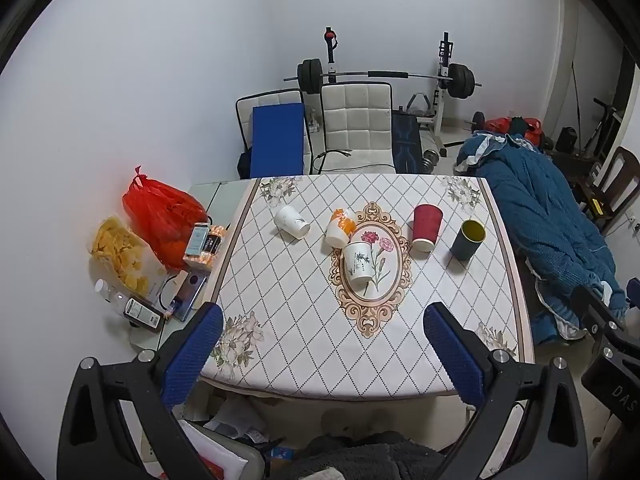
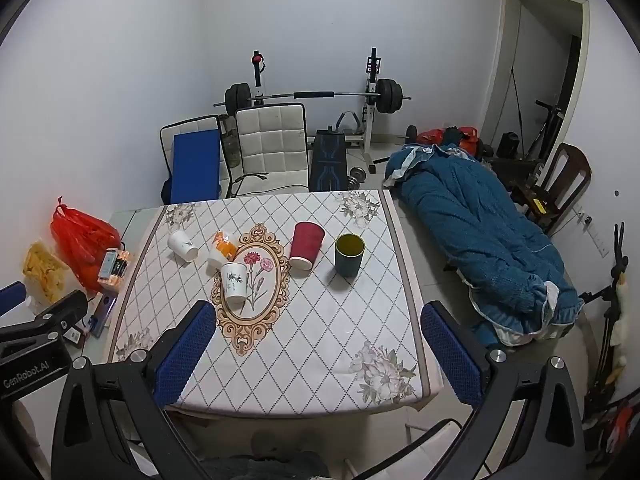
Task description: Flip cup upside down
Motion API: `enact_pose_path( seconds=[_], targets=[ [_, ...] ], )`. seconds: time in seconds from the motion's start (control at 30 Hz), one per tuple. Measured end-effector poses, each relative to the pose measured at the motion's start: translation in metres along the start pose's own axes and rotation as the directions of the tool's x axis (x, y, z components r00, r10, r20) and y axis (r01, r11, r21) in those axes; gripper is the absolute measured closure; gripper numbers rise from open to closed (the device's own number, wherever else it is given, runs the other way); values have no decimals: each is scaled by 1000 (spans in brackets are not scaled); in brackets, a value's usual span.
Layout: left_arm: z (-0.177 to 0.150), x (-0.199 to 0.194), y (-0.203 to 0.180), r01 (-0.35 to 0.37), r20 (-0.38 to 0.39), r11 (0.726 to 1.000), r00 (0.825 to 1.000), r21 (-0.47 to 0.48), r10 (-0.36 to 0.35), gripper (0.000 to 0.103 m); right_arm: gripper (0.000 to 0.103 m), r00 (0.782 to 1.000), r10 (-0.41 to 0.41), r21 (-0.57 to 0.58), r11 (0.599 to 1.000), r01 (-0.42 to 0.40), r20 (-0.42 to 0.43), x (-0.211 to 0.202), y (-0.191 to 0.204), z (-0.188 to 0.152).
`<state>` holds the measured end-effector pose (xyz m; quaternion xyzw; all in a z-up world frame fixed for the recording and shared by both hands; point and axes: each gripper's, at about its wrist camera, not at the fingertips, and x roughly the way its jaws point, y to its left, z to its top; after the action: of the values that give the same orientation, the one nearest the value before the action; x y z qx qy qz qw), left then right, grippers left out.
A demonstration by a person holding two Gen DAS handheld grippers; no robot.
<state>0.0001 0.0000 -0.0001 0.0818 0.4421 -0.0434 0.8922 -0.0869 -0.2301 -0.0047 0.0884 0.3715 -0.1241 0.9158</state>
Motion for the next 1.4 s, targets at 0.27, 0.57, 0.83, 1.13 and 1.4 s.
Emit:
enact_pose_path(
  seconds=[0.27,0.57,0.83,1.13,1.4],
  targets=[
    [2,0,1,1,3,1000,1000,1,-1,0,0,1000,-7,-6,1000,7,2,-1,1,-1],
    [6,1,-8,3,8,1000,1000,-3,-3,0,0,1000,-2,-1,1000,2,-6,1,-1,0],
    [13,0,-7,9,19,1000,1000,3,-10,0,0,1000,-3,3,1000,3,-5,3,7,8],
    [13,3,-5,23,28,1000,999,12,-24,0,0,1000,-11,23,1000,11,4,3,1,13],
    [13,3,-3,31,34,999,999,14,-31,0,0,1000,-15,23,1000,14,7,3,1,14]
  ],
)
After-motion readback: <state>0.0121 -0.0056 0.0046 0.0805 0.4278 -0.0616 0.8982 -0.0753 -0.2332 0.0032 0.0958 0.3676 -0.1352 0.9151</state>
